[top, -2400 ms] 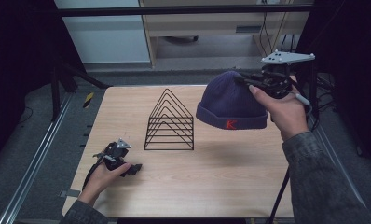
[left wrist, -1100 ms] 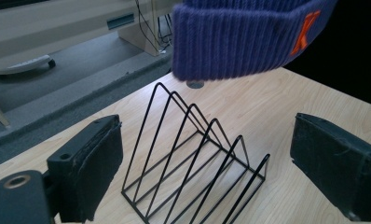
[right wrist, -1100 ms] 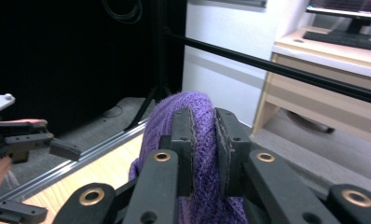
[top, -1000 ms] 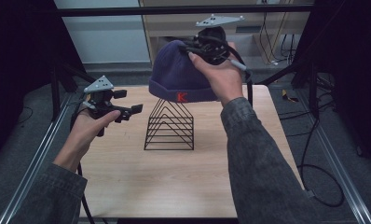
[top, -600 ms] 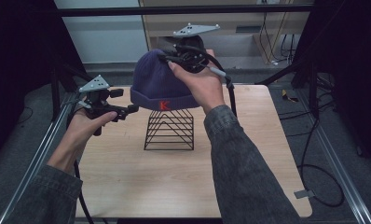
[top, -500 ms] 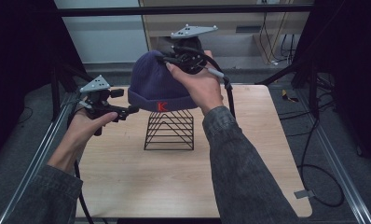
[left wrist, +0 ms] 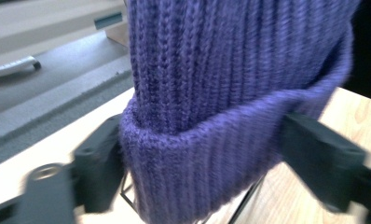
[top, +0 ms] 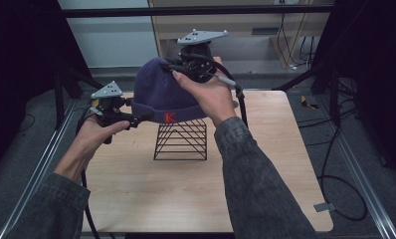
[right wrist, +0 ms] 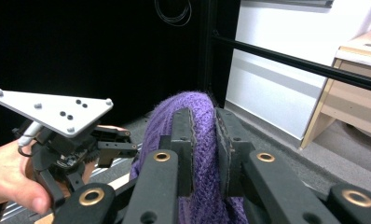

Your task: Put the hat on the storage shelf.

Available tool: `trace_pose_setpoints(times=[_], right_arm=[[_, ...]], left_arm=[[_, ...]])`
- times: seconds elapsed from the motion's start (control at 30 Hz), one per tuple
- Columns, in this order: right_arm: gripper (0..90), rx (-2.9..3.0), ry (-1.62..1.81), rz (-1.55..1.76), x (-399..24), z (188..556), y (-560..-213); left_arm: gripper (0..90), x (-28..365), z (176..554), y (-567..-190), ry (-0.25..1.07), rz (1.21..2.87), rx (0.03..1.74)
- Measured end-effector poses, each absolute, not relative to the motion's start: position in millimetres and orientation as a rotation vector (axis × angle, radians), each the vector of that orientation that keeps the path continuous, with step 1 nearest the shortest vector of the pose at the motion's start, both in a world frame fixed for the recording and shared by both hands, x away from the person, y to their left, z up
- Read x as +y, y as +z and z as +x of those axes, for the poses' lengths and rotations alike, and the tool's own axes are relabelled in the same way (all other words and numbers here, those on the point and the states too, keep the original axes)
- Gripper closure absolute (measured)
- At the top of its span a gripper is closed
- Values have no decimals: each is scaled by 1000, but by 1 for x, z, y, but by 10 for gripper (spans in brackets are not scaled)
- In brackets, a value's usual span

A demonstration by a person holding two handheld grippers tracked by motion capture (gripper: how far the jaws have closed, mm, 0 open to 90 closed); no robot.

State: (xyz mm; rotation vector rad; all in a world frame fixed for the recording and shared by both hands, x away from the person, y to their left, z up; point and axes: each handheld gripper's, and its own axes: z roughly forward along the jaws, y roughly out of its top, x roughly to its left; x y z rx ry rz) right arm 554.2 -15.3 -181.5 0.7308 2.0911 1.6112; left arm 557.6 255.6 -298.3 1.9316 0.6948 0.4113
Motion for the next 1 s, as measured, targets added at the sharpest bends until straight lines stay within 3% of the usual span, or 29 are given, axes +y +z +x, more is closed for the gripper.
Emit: trace_pose_setpoints(times=[0.13, 0.17, 0.83, 1.0], right_arm=[[789, 2091, 1587, 765, -21, 560, -186], [789, 2091, 1587, 765, -21, 560, -186], [783, 2124, 1497, 884, -39, 577, -217], [782, 2148, 1465, 894, -39, 579, -227]], left_arm=[[602, 256, 559, -298, 387, 1927, 738], [627, 256, 559, -298, 387, 1927, 738], [653, 240, 560, -308, 514, 2028, 757], [656, 240, 560, -322, 488, 2025, 769]])
